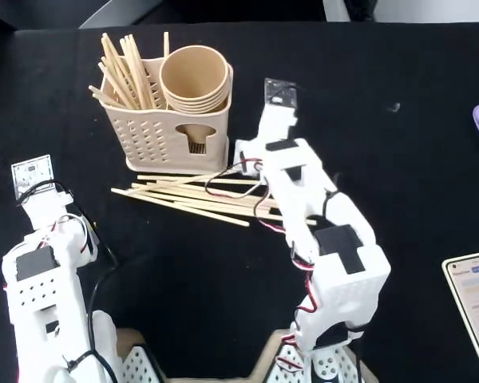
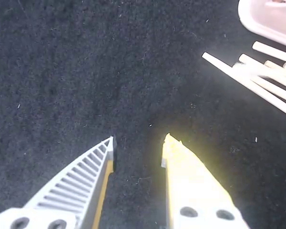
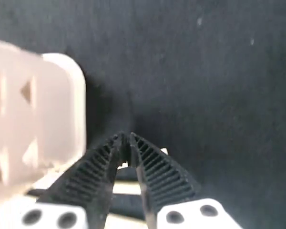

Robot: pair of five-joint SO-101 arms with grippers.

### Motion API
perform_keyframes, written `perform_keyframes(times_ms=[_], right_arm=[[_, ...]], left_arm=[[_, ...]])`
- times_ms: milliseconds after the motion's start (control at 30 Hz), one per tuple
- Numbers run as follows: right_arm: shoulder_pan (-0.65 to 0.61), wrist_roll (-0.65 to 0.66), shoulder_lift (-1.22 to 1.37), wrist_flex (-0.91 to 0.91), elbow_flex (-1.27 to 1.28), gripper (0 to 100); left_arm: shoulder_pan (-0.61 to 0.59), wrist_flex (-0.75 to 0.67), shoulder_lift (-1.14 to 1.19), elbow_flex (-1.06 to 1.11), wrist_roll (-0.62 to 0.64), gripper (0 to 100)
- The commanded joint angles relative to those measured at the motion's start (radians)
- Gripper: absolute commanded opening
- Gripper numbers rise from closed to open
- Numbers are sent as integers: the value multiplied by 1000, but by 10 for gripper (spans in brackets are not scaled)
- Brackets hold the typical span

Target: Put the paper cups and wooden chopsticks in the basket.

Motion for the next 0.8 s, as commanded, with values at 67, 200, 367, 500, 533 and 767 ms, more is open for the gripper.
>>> perform_keyframes(times_ms=[67,200,367,500,533,767], right_arm=[[-15,61,-22,141,-53,12],[-35,109,-25,187,-30,12],[-71,140,-50,199,24,11],[-72,140,-151,196,102,11],[-72,140,-185,195,127,11],[-61,184,-407,121,240,11]], left_arm=[[-2,-23,2,-7,0,173],[-2,-23,2,-7,0,173],[-2,-23,2,-7,0,173],[-2,-23,2,-7,0,173],[-2,-23,2,-7,0,173],[-2,-63,2,12,-2,173]])
